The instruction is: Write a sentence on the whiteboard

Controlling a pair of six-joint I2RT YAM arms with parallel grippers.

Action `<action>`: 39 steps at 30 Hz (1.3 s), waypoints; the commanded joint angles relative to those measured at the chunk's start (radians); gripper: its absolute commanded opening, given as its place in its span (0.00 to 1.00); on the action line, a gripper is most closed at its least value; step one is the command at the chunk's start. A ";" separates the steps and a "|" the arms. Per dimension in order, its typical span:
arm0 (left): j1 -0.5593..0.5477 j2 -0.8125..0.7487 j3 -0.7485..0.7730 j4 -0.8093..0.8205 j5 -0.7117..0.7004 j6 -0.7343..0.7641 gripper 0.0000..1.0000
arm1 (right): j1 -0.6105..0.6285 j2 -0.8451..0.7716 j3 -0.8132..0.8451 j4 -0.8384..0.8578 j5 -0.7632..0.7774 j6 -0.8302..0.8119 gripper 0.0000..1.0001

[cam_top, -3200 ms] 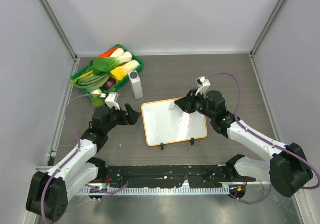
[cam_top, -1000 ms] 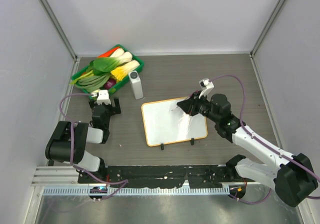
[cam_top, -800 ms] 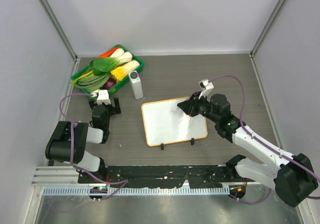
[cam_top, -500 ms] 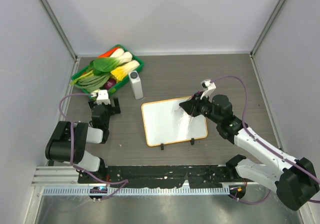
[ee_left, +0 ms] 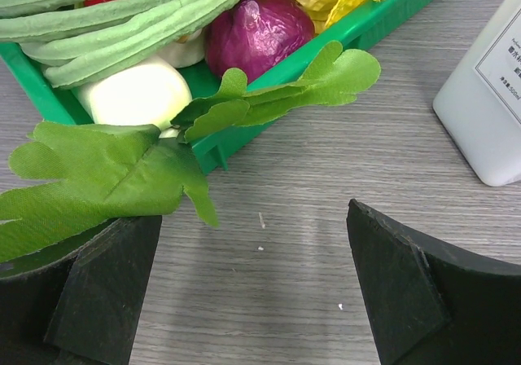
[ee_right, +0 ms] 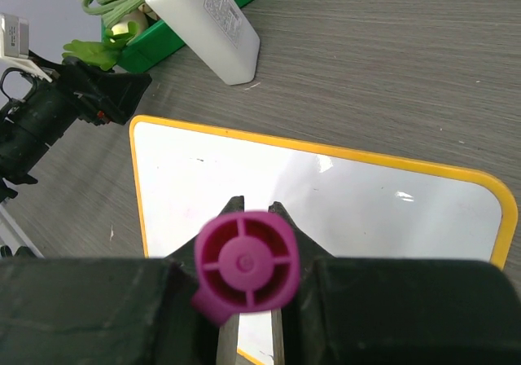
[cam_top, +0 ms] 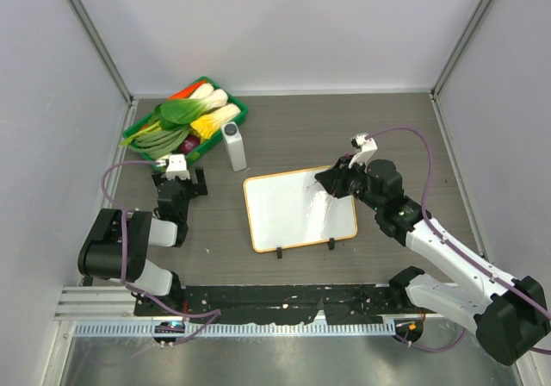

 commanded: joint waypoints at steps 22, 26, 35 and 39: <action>0.007 -0.003 0.024 0.051 -0.005 -0.004 1.00 | -0.005 -0.072 0.041 -0.009 0.015 0.000 0.01; 0.005 -0.001 0.026 0.053 -0.005 -0.004 1.00 | -0.005 -0.075 0.043 -0.004 -0.002 0.004 0.01; 0.005 -0.003 0.024 0.053 -0.005 -0.004 1.00 | -0.005 -0.072 0.026 0.020 -0.040 0.046 0.01; 0.007 -0.001 0.024 0.053 -0.005 -0.004 1.00 | -0.005 -0.066 0.035 0.021 -0.060 0.053 0.01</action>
